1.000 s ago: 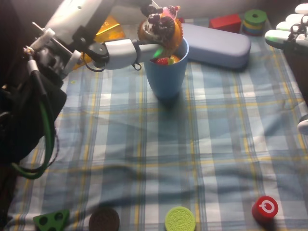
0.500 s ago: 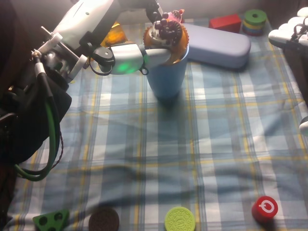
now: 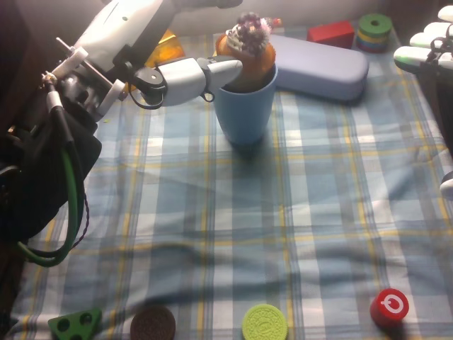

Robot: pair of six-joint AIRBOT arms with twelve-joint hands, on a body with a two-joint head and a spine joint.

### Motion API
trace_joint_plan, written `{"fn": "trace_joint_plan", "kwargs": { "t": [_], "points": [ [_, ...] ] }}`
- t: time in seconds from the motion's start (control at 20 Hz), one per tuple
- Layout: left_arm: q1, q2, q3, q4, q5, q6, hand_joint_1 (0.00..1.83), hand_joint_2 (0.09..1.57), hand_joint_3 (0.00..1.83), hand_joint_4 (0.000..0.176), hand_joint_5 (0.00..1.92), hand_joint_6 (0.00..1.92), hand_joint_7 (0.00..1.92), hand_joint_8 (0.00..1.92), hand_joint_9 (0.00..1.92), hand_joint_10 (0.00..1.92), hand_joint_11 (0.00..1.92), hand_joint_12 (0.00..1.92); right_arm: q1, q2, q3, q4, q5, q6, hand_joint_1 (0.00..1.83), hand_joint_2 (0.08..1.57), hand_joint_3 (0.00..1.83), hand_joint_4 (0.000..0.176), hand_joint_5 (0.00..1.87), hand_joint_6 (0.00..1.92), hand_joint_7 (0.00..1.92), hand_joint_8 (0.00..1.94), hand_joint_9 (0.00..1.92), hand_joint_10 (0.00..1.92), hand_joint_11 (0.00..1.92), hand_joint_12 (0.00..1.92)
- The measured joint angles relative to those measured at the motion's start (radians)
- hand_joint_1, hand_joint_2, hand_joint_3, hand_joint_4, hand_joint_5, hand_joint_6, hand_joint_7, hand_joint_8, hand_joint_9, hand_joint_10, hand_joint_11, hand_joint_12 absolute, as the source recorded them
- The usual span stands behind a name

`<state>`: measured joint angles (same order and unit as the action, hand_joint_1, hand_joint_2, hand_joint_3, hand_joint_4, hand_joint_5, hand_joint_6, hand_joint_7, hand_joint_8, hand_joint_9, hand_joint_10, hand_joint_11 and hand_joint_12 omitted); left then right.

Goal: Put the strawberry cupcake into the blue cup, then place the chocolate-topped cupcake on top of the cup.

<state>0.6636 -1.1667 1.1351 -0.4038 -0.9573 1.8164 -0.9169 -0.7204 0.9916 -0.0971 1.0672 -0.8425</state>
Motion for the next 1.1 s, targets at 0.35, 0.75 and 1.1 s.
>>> {"fn": "trace_joint_plan", "kwargs": {
  "t": [0.35,0.75,1.1],
  "points": [
    [0.005,0.018,-0.017,0.000,0.004,0.000,0.84,1.01,0.00,0.097,0.42,0.00,0.45,0.00,0.47,0.00,0.11,0.95,-0.007,-0.007,0.006,0.005,0.005,0.000,0.14,1.00,0.00,0.039,0.03,0.00,0.12,0.00,0.06,0.00,0.00,0.00],
    [0.118,0.217,-0.185,0.067,-0.056,0.000,0.00,1.03,0.00,0.083,0.10,0.01,0.13,0.00,0.11,0.01,0.08,0.19,-0.063,-0.008,0.008,0.091,0.064,0.000,0.00,1.02,0.01,0.085,0.05,0.00,0.08,0.00,0.00,0.00,0.00,0.00],
    [0.391,0.360,-0.322,-0.151,-0.206,0.010,0.00,0.92,0.00,0.116,0.05,0.00,0.00,0.00,0.00,0.00,0.00,0.00,-0.368,0.030,-0.083,0.350,0.274,-0.115,0.00,1.02,0.00,0.052,0.03,0.00,0.03,0.00,0.00,0.00,0.00,0.00]
  ]
}}
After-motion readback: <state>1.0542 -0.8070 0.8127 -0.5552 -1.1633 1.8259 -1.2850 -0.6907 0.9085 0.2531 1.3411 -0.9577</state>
